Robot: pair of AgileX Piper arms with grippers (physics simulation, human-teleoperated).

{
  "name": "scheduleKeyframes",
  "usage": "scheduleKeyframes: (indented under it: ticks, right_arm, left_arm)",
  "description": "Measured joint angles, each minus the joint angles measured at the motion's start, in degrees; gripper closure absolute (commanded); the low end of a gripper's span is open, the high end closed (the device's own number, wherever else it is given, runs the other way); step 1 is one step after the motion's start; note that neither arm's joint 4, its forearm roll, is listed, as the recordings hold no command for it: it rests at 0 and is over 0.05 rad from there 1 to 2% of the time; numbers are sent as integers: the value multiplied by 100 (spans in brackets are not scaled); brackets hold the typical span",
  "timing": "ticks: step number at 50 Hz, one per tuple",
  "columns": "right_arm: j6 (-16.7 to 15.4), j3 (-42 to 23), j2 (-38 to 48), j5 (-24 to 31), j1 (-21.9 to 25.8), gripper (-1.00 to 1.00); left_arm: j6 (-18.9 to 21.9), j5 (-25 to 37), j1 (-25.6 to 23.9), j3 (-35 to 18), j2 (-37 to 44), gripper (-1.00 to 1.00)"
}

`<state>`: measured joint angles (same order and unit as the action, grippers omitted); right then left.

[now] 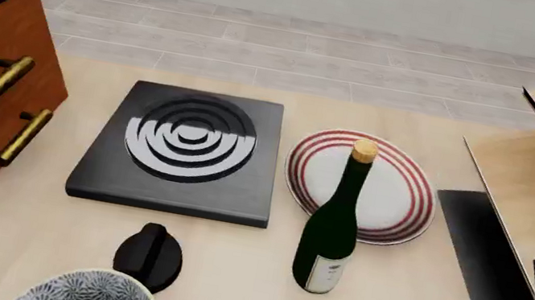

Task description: Put the bowl on the stove.

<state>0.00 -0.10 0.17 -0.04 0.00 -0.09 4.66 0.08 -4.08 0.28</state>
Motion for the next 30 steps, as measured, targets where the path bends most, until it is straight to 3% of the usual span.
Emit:
scheduleKeyframes:
  ticks: [17, 30]
  right_arm:
    - [1, -12, 22, -5, 0, -100]
    - [1, -14, 26, -6, 0, -100]
  left_arm:
    - [13, -636, -9, 332, 284, -100]
    - [196, -341, -250, 321, 132, -100]
